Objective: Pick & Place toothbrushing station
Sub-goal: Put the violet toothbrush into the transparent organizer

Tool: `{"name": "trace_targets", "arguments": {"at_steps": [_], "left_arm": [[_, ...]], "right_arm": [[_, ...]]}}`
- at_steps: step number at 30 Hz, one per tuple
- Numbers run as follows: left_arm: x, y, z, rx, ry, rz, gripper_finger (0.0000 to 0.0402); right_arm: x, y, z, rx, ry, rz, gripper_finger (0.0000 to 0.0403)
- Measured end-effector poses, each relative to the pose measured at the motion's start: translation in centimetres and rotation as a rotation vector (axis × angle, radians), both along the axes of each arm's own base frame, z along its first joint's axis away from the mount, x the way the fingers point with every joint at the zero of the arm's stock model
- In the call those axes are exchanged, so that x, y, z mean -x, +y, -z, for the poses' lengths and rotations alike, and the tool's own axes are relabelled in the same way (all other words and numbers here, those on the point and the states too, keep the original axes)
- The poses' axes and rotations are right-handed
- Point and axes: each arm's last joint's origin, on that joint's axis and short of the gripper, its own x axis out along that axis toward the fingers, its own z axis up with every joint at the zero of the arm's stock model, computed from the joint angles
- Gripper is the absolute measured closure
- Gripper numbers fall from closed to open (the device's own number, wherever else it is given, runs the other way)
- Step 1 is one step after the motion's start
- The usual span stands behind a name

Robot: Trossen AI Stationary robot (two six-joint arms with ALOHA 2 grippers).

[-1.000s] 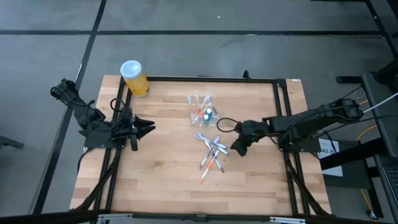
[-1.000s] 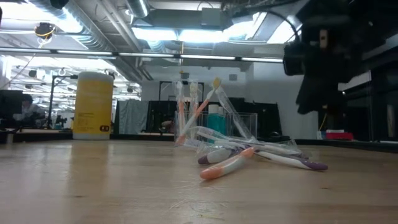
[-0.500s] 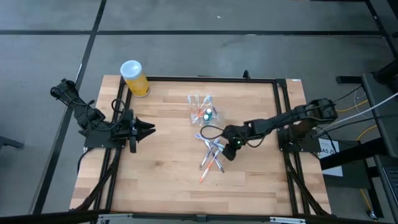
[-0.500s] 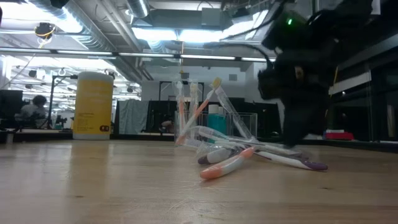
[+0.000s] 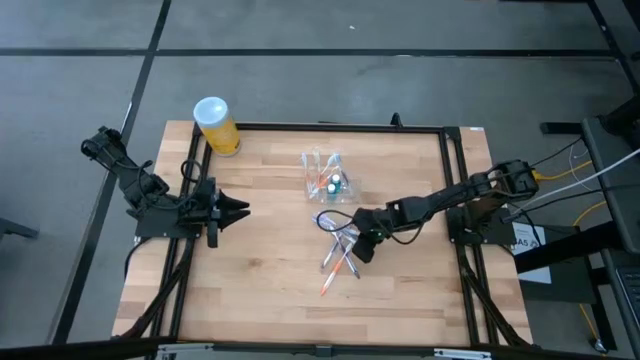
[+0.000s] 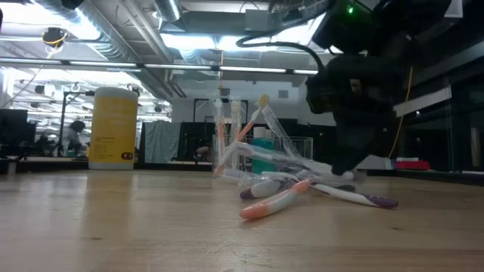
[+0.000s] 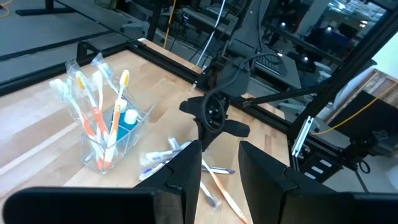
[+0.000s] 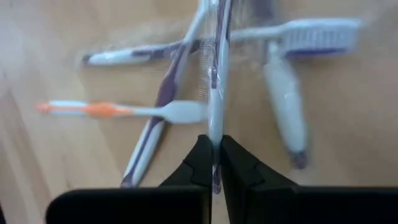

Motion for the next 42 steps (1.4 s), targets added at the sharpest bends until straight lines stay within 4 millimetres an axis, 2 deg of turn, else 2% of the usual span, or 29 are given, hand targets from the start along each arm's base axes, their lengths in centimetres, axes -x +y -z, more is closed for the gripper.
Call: {"name": "trace_targets", "arguments": {"at_steps": [4, 8, 12, 15, 20, 24, 29, 33, 42], "left_arm": [[0.0, 0.0, 0.0, -0.001, 0.002, 0.005, 0.0300], [0.0, 0.0, 0.0, -0.004, 0.003, 0.009, 0.0300], [0.0, 0.0, 0.0, -0.017, 0.005, 0.011, 0.0300], [0.0, 0.0, 0.0, -0.021, 0.004, 0.002, 0.0300], [0.0, 0.0, 0.0, -0.020, 0.002, 0.000, 0.0300], [-0.1, 0.0, -0.2, -0.007, -0.013, 0.001, 0.0300], [-0.1, -0.1, -0.2, -0.003, -0.015, 0.007, 0.0300], [-0.1, -0.1, -0.2, 0.000, -0.017, 0.011, 0.0300], [0.0, -0.7, -0.2, -0.003, -0.021, 0.032, 0.0300]], "right_arm": [[-0.7, 2.1, -1.4, -0.018, -0.046, -0.036, 0.0390], [-0.6, 4.9, -2.3, 0.021, -0.083, -0.021, 0.0390], [-0.8, 7.0, -3.4, 0.086, -0.217, 0.065, 0.0390], [-1.2, 7.3, -4.2, 0.154, -0.349, 0.211, 0.0390], [-1.9, 5.4, -4.6, 0.306, -0.449, 0.457, 0.0390], [-2.6, 3.0, -4.7, 0.389, -0.461, 0.568, 0.0390], [-3.2, 0.5, -4.7, 0.446, -0.428, 0.580, 0.0390], [-3.3, -0.7, -4.5, 0.468, -0.395, 0.578, 0.0390], [-1.7, -2.6, -6.0, 0.543, -0.310, 0.594, 0.0390]]}}
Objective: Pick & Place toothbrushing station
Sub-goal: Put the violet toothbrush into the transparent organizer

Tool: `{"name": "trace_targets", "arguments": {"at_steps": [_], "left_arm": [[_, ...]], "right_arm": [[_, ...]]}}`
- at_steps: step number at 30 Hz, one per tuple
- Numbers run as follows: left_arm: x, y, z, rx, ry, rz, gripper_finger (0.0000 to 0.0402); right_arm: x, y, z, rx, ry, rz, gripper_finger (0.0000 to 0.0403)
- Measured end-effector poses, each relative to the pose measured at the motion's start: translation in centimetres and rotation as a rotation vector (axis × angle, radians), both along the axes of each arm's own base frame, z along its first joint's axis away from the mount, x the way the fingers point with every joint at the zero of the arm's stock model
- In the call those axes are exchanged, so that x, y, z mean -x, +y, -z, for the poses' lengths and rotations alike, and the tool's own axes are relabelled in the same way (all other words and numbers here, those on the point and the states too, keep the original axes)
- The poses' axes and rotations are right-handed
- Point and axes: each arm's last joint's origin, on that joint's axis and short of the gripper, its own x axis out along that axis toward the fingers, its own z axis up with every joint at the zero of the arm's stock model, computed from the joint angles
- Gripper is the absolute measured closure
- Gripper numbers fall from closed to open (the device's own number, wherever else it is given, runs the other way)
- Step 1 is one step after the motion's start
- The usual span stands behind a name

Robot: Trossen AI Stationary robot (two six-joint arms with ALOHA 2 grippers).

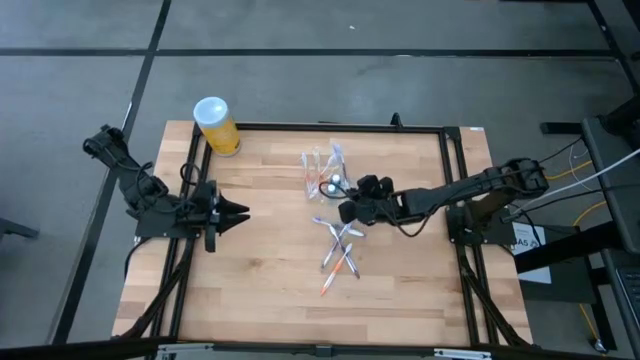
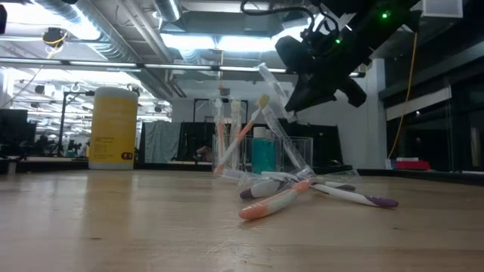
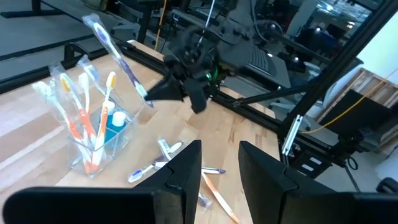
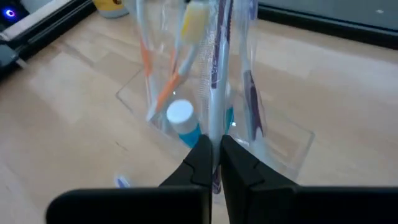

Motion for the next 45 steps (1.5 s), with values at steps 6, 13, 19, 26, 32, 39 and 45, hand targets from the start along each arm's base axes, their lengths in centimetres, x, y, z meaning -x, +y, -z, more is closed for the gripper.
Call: {"name": "trace_targets", "arguments": {"at_steps": [6, 13, 19, 26, 32, 39, 45], "left_arm": [[-0.3, -0.6, 0.3, -0.012, 0.013, -0.007, 0.0300], [-0.5, -1.3, 0.6, -0.009, 0.022, 0.003, 0.0300], [-0.5, -1.7, 0.7, -0.008, 0.012, 0.004, 0.0300], [-0.3, -2.0, 0.6, -0.017, -0.002, -0.001, 0.0300], [-0.1, -2.2, 0.5, -0.021, -0.013, -0.007, 0.0300], [0.1, -2.4, 0.5, -0.026, -0.019, -0.007, 0.0300], [0.2, -2.4, 0.5, -0.043, -0.028, -0.033, 0.0300]], "right_arm": [[-0.2, -1.3, 0.0, -0.029, 0.034, -0.041, 0.0390], [0.3, -3.0, 1.1, -0.075, 0.088, -0.051, 0.0390], [0.5, -3.9, 1.5, -0.102, 0.102, -0.059, 0.0390], [0.4, -4.7, 1.6, -0.124, 0.111, -0.082, 0.0390], [0.4, -5.0, 1.6, -0.134, 0.121, -0.102, 0.0390], [0.5, -4.0, 1.4, -0.124, 0.111, -0.105, 0.0390], [1.5, 0.1, 0.0, -0.165, 0.035, -0.139, 0.0390]]}}
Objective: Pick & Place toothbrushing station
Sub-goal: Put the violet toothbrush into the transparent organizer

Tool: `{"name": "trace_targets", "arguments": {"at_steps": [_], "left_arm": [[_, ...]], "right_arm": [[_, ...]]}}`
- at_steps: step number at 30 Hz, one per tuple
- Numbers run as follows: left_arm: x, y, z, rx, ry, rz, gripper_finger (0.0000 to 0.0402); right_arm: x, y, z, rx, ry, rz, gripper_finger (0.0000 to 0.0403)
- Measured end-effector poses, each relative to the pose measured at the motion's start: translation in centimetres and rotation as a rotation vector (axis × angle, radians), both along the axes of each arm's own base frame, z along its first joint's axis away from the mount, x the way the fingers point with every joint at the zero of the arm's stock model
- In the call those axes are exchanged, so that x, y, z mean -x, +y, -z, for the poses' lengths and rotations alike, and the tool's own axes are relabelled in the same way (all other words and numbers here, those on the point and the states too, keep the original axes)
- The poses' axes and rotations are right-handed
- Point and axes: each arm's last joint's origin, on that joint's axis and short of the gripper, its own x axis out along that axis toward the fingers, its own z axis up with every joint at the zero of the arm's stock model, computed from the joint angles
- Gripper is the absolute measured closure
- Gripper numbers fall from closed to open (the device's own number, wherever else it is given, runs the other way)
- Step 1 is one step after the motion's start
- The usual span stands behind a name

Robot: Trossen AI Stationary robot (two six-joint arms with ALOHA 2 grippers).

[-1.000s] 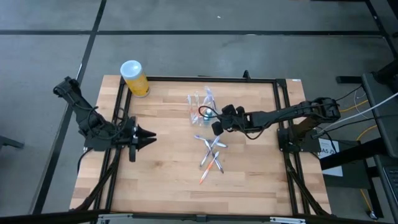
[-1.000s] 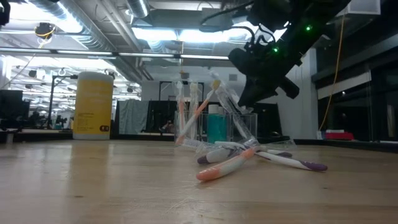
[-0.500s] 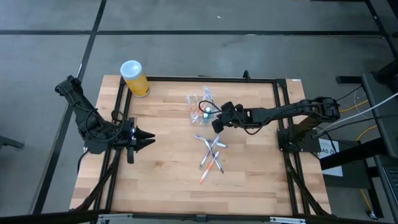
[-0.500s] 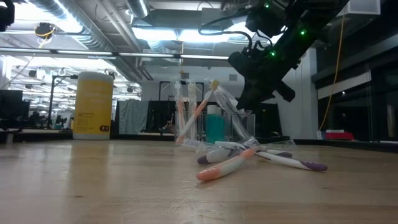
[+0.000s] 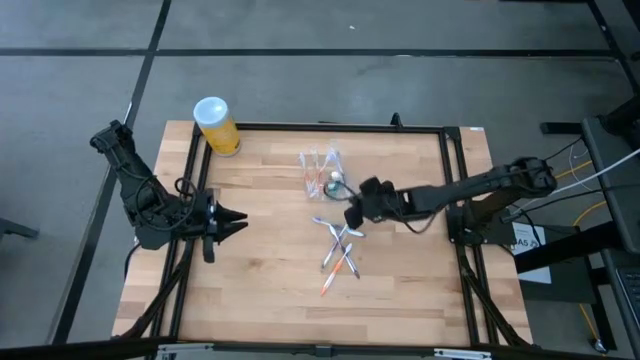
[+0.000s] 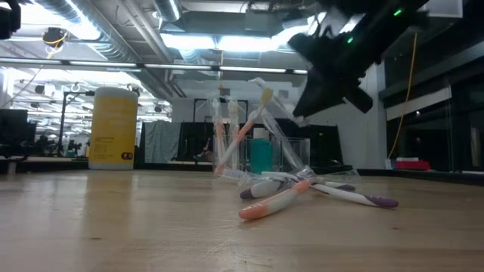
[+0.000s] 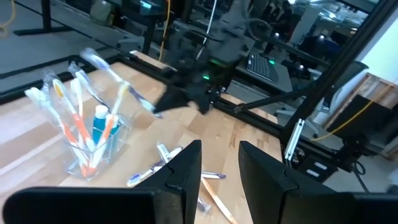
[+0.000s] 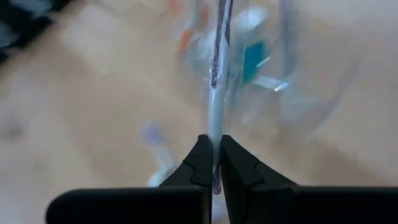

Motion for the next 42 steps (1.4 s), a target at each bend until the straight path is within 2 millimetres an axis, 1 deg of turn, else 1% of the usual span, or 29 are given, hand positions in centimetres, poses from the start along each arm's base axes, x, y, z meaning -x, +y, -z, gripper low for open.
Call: {"name": "trace_targets", "arguments": {"at_steps": [3, 6, 9, 12, 16, 18, 21, 24, 26, 28, 31, 35, 39, 42], "left_arm": [[0.0, 0.0, 0.0, -0.003, -0.001, -0.005, 0.0300], [0.0, 0.0, 0.0, -0.004, -0.001, -0.005, 0.0300], [0.0, 0.0, 0.0, -0.004, -0.002, -0.006, 0.0300], [0.0, 0.0, 0.0, -0.003, -0.002, -0.006, 0.0300], [0.0, 0.0, 0.0, -0.003, -0.002, -0.006, 0.0300], [0.0, 0.0, 0.0, -0.001, -0.004, -0.006, 0.0300], [0.0, 0.0, -0.1, 0.003, -0.007, -0.006, 0.0300], [0.0, 0.0, -0.1, 0.003, -0.007, -0.006, 0.0300], [0.0, 0.0, -0.1, 0.003, -0.007, -0.006, 0.0300], [0.0, 0.0, -0.1, 0.007, -0.011, -0.005, 0.0300], [0.0, 0.0, -0.1, 0.008, -0.011, -0.005, 0.0300], [0.0, 0.0, -0.1, 0.008, -0.011, -0.005, 0.0300], [0.0, 0.0, -0.1, 0.008, -0.011, -0.005, 0.0300], [0.0, 0.0, -0.1, 0.007, -0.011, -0.005, 0.0300]], "right_arm": [[0.5, 3.2, 0.0, -0.096, -0.028, -0.071, 0.0390], [1.4, 6.6, 0.5, -0.215, -0.010, -0.145, 0.0390], [2.4, 9.1, 1.2, -0.306, 0.029, -0.157, 0.0390], [3.0, 10.7, 1.7, -0.381, 0.051, -0.173, 0.0390], [3.4, 11.7, 1.9, -0.431, 0.072, -0.203, 0.0390], [3.5, 11.8, 1.9, -0.456, 0.087, -0.212, 0.0368], [3.5, 11.9, 2.0, -0.483, 0.103, -0.226, 0.0309], [3.2, 11.3, 2.0, -0.489, 0.101, -0.206, 0.0252], [2.8, 10.7, 2.0, -0.485, 0.096, -0.187, 0.0228], [2.5, 10.0, 2.0, -0.467, 0.092, -0.180, 0.0219], [1.8, 8.6, 2.0, -0.443, 0.090, -0.174, 0.0226], [0.9, 7.0, 1.9, -0.425, 0.085, -0.219, 0.0261], [0.2, 6.6, 1.4, -0.431, 0.058, -0.387, 0.0300], [-0.2, 6.3, 1.4, -0.447, 0.063, -0.521, 0.0319]]}}
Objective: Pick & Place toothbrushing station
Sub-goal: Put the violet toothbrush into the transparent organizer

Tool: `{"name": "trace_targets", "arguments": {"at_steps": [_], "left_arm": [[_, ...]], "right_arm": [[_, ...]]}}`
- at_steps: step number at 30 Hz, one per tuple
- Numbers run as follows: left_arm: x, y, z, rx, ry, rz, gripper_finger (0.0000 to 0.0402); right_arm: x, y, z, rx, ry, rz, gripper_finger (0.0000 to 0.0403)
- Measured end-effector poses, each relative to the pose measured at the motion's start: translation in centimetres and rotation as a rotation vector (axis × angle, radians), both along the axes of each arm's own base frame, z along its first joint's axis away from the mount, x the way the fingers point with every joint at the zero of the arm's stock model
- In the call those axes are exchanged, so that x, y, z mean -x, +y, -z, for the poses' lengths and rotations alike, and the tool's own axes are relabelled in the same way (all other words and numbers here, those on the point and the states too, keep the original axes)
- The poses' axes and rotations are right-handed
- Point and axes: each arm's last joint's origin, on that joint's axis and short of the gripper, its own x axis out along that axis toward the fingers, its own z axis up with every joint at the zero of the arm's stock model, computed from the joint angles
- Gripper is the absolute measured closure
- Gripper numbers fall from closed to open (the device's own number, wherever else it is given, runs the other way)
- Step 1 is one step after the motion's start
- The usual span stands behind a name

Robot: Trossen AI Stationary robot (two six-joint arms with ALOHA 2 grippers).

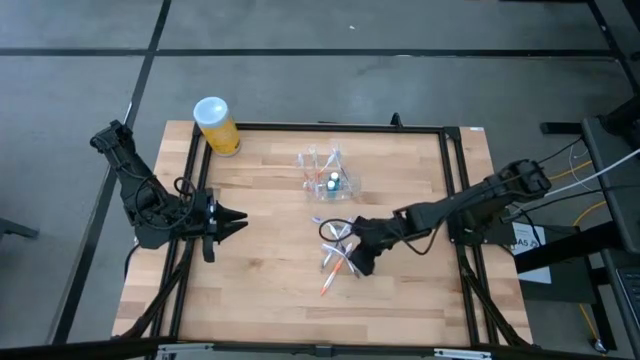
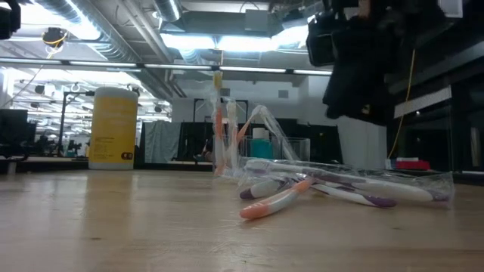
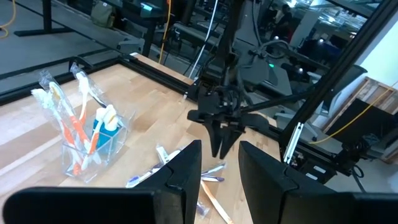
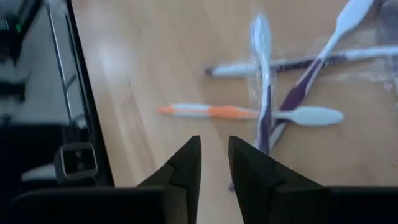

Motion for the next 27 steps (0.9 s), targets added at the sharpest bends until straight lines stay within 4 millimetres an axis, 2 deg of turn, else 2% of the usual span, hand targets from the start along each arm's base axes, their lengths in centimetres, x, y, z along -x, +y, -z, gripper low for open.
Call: {"name": "trace_targets", "arguments": {"at_steps": [4, 10, 14, 21, 27], "left_arm": [[0.0, 0.0, 0.0, -0.004, 0.001, 0.001, 0.0300], [0.0, 0.0, 0.0, 0.012, -0.002, -0.002, 0.0300], [0.0, 0.0, 0.0, 0.025, -0.005, -0.005, 0.0300], [0.0, 0.0, 0.0, 0.035, -0.008, -0.009, 0.0300], [0.0, 0.0, 0.0, 0.043, -0.008, -0.006, 0.0300]], "right_arm": [[-0.5, -0.9, 0.9, -0.021, 0.033, -0.083, 0.0315], [-2.1, -2.4, 2.3, -0.025, 0.034, -0.129, 0.0267], [-3.8, -2.6, 2.6, -0.002, 0.028, -0.190, 0.0247], [-6.8, -3.1, 3.8, 0.033, 0.057, -0.250, 0.0255], [-7.7, -3.9, 4.3, 0.073, 0.096, -0.250, 0.0284]]}}
